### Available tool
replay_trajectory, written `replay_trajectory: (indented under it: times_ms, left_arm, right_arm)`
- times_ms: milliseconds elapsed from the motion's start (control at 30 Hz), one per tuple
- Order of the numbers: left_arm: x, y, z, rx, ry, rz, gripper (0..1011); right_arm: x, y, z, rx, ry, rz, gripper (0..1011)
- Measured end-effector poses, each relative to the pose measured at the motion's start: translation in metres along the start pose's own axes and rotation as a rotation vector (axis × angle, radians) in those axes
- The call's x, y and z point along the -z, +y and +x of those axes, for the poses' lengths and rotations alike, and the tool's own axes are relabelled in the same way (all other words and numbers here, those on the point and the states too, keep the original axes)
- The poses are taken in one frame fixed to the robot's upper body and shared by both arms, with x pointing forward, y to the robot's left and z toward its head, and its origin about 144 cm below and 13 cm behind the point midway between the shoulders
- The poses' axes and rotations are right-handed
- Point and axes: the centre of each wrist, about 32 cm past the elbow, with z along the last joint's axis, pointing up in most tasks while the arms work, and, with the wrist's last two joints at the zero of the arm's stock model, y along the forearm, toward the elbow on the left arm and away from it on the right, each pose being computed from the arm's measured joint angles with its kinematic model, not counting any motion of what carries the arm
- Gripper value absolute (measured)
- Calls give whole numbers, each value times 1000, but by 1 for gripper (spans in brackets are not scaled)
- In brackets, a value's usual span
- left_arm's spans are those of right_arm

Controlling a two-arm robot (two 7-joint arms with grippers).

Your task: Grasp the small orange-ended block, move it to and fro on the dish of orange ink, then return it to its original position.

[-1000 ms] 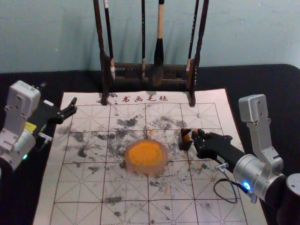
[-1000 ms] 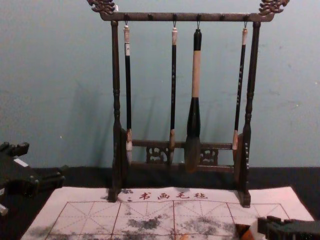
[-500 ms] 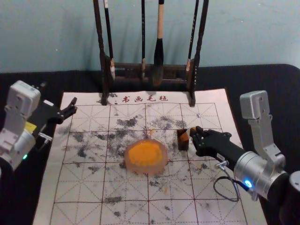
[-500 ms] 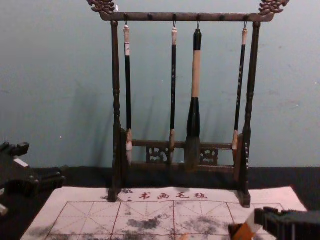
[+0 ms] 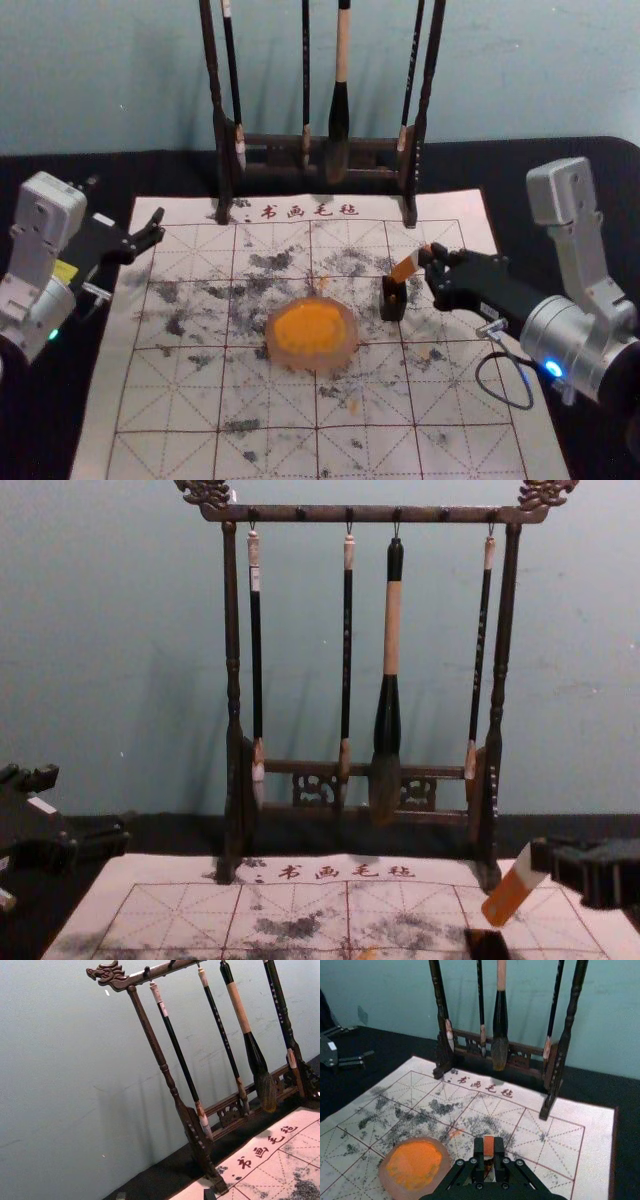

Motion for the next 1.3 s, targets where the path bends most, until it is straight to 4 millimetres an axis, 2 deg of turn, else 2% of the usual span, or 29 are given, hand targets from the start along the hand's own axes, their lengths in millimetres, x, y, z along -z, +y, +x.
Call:
replay_trajectory:
  times_ms: [233,467,800,1033,1300]
  left_arm:
    - [0,0,0,0,0,0,1001]
    - [0,0,0,0,0,0,1002]
    - [0,0,0,0,0,0,1001]
    - [0,0,0,0,0,0,1001]
    - [0,0,0,0,0,0,1001]
  right_arm:
    - [-13,-4,10,-49,-36,24,109]
    - [-21,3,20,-146,-96,33,109]
    - [-38,30,32,-351,-251,40,109]
    - [-47,49,29,-451,-347,20,109]
    - [-48,65,27,-536,-446,-34,109]
